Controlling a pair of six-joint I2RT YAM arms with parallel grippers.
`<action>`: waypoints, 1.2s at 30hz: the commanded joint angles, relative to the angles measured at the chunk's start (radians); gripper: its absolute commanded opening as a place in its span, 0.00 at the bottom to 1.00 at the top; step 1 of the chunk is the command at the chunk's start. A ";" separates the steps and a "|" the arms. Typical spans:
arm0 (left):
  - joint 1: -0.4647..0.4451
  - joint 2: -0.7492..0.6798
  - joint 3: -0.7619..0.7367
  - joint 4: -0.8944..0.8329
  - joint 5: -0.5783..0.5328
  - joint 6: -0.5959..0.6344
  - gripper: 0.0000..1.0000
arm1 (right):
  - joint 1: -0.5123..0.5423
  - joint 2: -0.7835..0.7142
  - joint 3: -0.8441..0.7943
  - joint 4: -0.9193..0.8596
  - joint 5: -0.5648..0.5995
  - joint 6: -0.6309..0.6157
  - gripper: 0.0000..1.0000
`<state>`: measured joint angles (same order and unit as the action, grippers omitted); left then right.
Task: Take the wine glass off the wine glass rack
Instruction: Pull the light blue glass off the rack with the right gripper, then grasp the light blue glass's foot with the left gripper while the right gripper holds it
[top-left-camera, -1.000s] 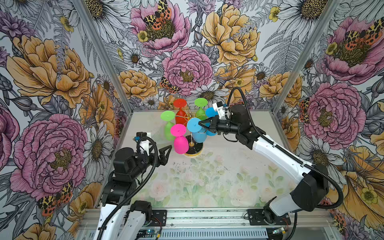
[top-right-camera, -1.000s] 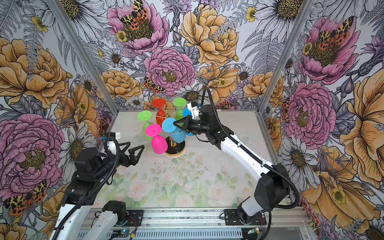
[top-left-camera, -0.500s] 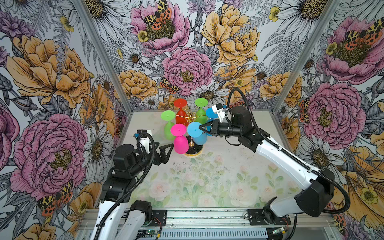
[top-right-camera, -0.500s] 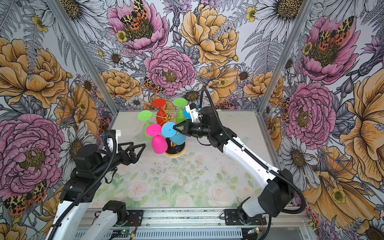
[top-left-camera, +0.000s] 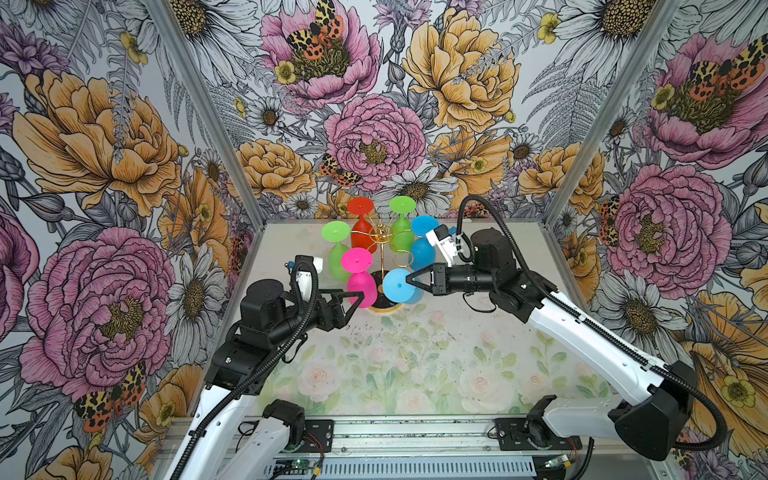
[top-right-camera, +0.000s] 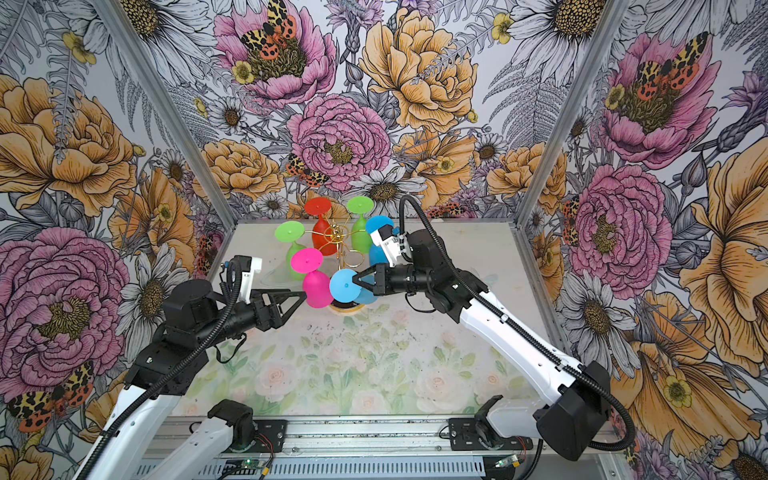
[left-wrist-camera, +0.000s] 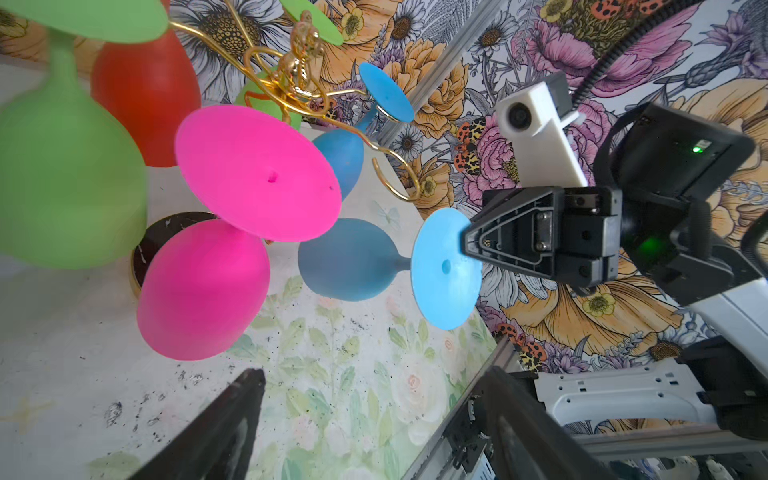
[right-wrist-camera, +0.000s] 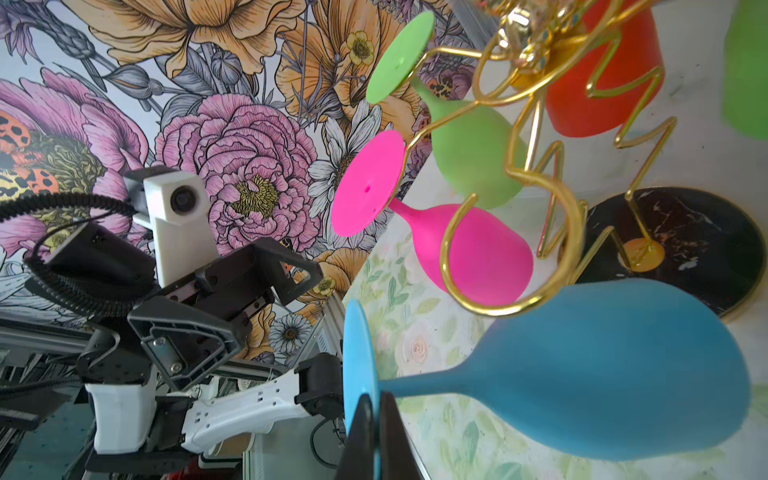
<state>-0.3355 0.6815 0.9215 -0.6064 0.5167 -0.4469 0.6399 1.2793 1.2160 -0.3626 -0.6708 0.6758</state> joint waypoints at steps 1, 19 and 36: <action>-0.059 0.002 0.041 0.000 0.024 -0.043 0.82 | 0.011 -0.080 -0.037 0.009 -0.026 -0.093 0.00; -0.259 0.069 -0.025 0.219 0.080 -0.152 0.70 | 0.043 -0.163 -0.095 0.013 -0.137 -0.199 0.00; -0.365 0.156 -0.012 0.269 0.132 -0.126 0.35 | 0.043 -0.159 -0.081 0.014 -0.118 -0.197 0.00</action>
<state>-0.6880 0.8307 0.9043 -0.3683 0.6193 -0.5884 0.6777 1.1294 1.1210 -0.3698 -0.7921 0.4984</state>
